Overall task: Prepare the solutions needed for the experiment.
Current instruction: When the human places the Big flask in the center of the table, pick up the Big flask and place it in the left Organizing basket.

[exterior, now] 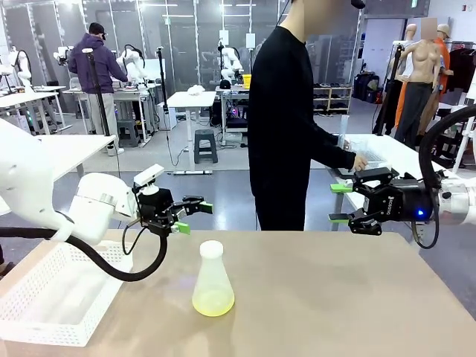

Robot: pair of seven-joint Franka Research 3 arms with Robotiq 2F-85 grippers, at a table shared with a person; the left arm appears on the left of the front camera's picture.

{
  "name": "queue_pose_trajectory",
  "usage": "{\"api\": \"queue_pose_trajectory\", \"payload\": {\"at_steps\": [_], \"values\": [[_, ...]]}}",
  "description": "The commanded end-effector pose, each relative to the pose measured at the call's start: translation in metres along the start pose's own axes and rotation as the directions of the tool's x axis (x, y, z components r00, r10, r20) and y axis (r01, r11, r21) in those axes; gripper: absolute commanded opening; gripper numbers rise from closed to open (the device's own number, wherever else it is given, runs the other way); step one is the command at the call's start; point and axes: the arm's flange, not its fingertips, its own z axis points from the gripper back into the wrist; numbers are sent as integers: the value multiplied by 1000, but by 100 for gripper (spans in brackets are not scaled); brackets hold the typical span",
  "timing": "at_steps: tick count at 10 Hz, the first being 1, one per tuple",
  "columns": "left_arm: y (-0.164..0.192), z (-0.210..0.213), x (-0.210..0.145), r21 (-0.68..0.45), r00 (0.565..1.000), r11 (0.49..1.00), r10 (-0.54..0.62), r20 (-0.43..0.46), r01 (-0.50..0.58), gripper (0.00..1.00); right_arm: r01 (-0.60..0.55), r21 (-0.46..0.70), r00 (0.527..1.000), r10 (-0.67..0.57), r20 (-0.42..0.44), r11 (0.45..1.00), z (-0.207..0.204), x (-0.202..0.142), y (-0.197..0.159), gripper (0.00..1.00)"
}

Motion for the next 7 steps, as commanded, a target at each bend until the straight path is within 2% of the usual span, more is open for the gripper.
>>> {"api": "queue_pose_trajectory", "payload": {"at_steps": [1, 5, 6, 7], "values": [[10, -3, -10, -78, 1000, 997, -8, 10, 9, 100, -8, 6, 1000, 8, -2, 1000, 0, 0, 1, 70], [3, -13, -27, -170, 999, 985, -2, -39, -5, 100, -8, 6, 1000, 8, -2, 1000, 0, 0, 1, 70], [-1, -14, -28, -184, 1000, 983, -17, -25, 12, 100, -8, 6, 1000, 8, -2, 1000, 0, 0, 1, 70], [-2, -14, -32, -164, 998, 986, -22, -51, 13, 100, -8, 6, 1000, 8, -2, 1000, 0, 0, 1, 70]]}}
